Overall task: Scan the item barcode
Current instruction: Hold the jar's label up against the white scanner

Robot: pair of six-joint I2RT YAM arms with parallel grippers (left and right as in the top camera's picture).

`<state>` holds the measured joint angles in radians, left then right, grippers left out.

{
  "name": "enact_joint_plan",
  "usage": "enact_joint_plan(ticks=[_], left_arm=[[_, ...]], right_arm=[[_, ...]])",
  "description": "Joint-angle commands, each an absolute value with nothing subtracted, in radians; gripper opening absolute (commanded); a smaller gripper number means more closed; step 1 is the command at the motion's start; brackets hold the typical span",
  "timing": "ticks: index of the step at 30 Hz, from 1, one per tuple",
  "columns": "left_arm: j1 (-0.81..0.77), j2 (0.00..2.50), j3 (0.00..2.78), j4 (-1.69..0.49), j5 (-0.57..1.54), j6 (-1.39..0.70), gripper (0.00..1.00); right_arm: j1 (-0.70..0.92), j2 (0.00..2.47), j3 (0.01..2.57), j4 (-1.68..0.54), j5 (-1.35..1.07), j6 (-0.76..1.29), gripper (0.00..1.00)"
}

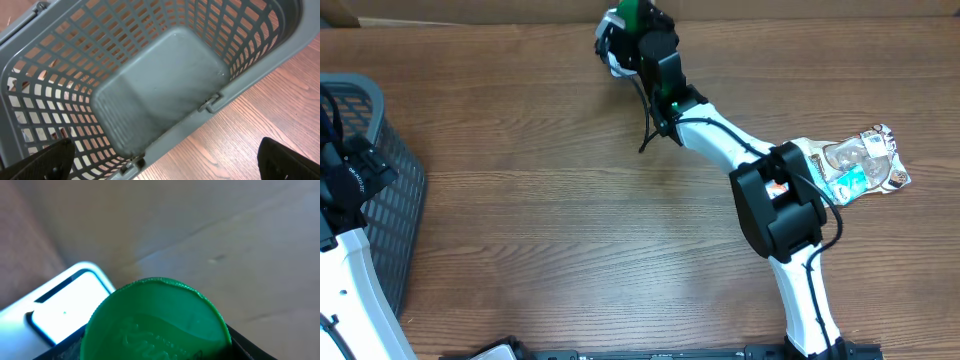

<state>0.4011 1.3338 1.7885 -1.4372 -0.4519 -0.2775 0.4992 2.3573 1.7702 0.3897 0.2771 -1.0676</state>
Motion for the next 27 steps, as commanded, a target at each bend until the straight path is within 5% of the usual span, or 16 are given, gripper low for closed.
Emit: enact_joint_plan(ticks=[1, 27], left_arm=[[0.405, 1.335, 1.797, -1.437, -0.451, -0.262, 0.99], [0.405, 1.335, 1.797, -1.437, -0.451, -0.262, 1.0]], right_arm=[[0.505, 2.378, 1.784, 0.419, 0.268, -1.202, 0.58], [0.588, 2.382, 1.784, 0.447, 0.271, -1.239, 0.59]])
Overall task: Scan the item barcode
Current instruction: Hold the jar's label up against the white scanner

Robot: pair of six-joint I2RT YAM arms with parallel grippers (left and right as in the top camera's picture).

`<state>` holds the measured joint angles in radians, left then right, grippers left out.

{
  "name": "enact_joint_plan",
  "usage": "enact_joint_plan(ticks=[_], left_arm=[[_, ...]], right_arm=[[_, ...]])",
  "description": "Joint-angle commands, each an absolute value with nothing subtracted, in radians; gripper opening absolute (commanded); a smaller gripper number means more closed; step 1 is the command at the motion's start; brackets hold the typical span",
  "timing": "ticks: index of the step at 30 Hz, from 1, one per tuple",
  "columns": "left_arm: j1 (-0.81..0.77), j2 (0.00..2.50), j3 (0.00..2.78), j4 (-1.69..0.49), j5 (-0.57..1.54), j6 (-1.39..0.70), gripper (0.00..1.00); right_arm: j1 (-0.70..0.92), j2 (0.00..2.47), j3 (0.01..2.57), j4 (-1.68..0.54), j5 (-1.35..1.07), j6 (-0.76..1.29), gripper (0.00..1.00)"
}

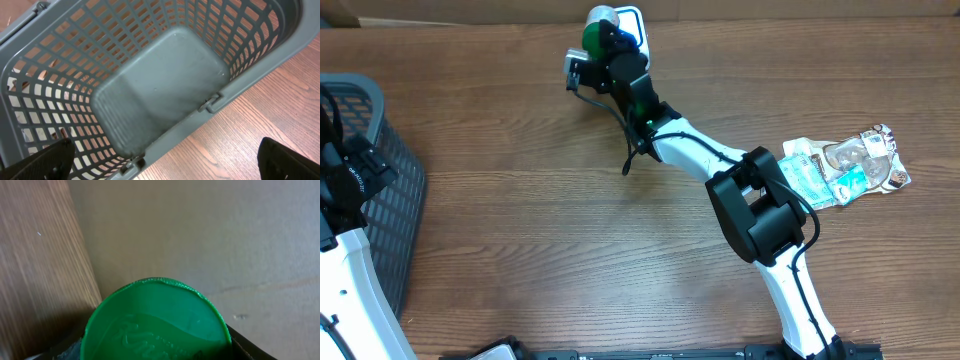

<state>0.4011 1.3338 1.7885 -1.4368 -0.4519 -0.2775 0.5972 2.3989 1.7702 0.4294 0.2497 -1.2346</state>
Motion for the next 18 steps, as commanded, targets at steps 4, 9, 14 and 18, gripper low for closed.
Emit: enact_joint_plan(ticks=[4, 9, 14, 18], left_arm=[[0.405, 1.335, 1.797, -1.436, -0.451, -0.262, 1.0], [0.405, 1.335, 1.797, -1.437, -0.451, -0.262, 0.99], [0.405, 1.335, 1.797, -1.436, -0.451, -0.262, 0.99], [0.405, 1.335, 1.797, -1.436, -0.451, -0.262, 0.99]], right_arm=[[0.604, 2.371, 1.784, 0.442, 0.34, -1.238, 0.59], [0.648, 2.317, 1.784, 0.365, 0.377, -1.147, 0.59], [0.707, 2.226, 1.784, 0.208, 0.393, -1.008, 0.64], [0.764, 2.13, 1.784, 0.011, 0.399, -0.768, 0.64]])
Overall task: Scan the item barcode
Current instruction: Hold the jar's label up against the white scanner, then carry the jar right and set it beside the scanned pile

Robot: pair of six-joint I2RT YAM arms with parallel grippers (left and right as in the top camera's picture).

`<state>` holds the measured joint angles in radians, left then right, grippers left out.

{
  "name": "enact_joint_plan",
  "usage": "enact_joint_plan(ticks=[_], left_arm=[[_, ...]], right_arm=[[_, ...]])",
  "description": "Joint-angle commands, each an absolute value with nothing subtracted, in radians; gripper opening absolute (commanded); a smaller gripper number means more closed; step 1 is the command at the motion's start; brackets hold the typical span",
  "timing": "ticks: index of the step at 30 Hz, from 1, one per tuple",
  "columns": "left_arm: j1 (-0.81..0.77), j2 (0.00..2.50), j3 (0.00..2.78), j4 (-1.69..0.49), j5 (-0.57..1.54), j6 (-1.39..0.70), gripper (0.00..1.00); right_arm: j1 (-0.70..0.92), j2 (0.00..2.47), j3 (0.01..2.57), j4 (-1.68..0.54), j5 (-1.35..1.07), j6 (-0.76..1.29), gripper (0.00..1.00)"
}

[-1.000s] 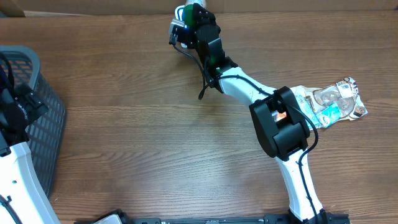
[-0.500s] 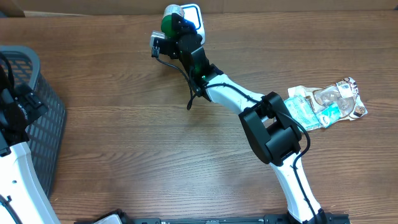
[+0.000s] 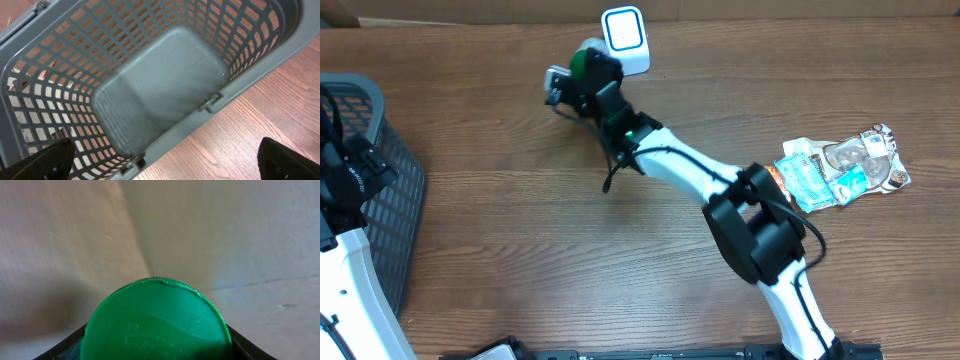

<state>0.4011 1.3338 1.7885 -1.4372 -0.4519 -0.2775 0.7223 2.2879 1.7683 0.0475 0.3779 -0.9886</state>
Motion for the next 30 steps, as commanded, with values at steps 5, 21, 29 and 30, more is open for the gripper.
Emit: enact_joint_plan(ticks=[5, 21, 29, 30], left_arm=[[0.405, 1.335, 1.797, -1.437, -0.451, -0.262, 0.99], [0.405, 1.335, 1.797, -1.436, -0.451, -0.262, 1.0], [0.405, 1.335, 1.797, -1.436, -0.451, -0.262, 1.0], [0.405, 1.335, 1.797, -1.436, -0.451, -0.262, 1.0]], right_arm=[[0.797, 2.021, 1.784, -0.324, 0.223, -0.355, 0.61], [0.653, 2.021, 1.765, -1.122, -0.119, 0.149, 0.64], [0.462, 2.023, 1.665, -1.084, -0.033, 0.161, 0.61], [0.433, 2.023, 1.653, -1.077, -0.023, 0.161, 0.59]])
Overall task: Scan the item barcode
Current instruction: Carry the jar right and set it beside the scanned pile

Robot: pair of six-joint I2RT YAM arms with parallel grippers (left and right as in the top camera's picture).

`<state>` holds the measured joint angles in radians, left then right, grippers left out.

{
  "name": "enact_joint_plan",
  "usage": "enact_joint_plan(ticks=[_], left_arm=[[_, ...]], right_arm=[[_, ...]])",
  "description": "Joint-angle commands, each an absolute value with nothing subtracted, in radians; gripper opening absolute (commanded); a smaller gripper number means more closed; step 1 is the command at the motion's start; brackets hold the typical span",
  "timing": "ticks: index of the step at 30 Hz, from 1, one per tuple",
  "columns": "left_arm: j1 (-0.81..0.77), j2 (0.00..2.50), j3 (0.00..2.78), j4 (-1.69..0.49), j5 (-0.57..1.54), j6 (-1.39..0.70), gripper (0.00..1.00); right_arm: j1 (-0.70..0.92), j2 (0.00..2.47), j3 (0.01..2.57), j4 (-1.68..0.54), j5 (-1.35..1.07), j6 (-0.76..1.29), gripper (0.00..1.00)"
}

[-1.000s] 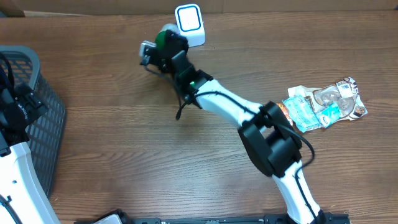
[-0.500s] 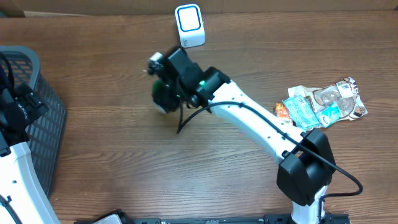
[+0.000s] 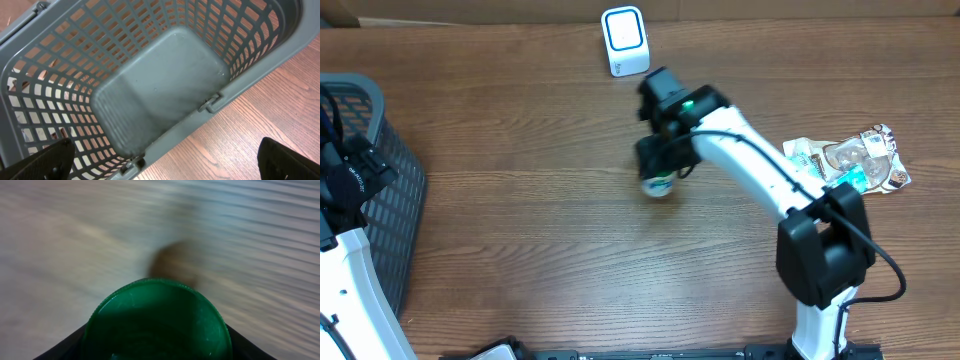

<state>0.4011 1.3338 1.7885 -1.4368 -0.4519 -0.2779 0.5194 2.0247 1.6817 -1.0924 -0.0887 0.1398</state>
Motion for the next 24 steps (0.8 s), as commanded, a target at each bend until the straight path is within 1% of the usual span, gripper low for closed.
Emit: enact_joint_plan(ticks=[1, 4, 7, 11, 13, 17, 18, 20, 22, 23, 24], left_arm=[[0.405, 1.335, 1.797, -1.436, -0.451, -0.262, 1.0], [0.405, 1.335, 1.797, -1.436, -0.451, -0.262, 1.0], [0.405, 1.335, 1.797, -1.436, -0.451, -0.262, 0.99], [0.405, 1.335, 1.797, -1.436, -0.451, -0.262, 1.0], [0.405, 1.335, 1.797, -1.436, -0.451, -0.262, 1.0], [0.405, 1.335, 1.797, -1.436, -0.451, -0.262, 0.99], [0.405, 1.335, 1.797, -1.436, -0.451, -0.262, 1.0], [0.405, 1.335, 1.797, -1.436, -0.451, -0.262, 0.99], [0.405, 1.335, 1.797, -1.436, -0.451, -0.262, 0.99], [0.405, 1.335, 1.797, -1.436, -0.451, -0.262, 1.0], [0.405, 1.335, 1.797, -1.436, -0.451, -0.262, 0.99]], right_arm=[[0.404, 2.023, 1.641, -1.07, -0.01, 0.161, 0.59], [0.316, 2.024, 1.609, -1.038, 0.027, 0.161, 0.57], [0.234, 2.024, 1.587, -0.999, 0.037, 0.16, 0.59], [0.145, 2.024, 1.576, -0.963, 0.038, 0.16, 0.59], [0.113, 2.024, 1.576, -0.95, 0.059, 0.16, 0.63], [0.073, 2.024, 1.576, -0.95, 0.121, 0.16, 0.67], [0.066, 2.024, 1.576, -0.953, 0.123, 0.16, 0.73], [0.058, 2.024, 1.576, -0.961, 0.123, 0.16, 0.76], [0.054, 2.024, 1.576, -0.968, 0.123, 0.16, 0.88], [0.054, 2.024, 1.576, -0.972, 0.128, 0.161, 1.0], [0.055, 2.024, 1.578, -0.975, 0.128, 0.16, 1.0]])
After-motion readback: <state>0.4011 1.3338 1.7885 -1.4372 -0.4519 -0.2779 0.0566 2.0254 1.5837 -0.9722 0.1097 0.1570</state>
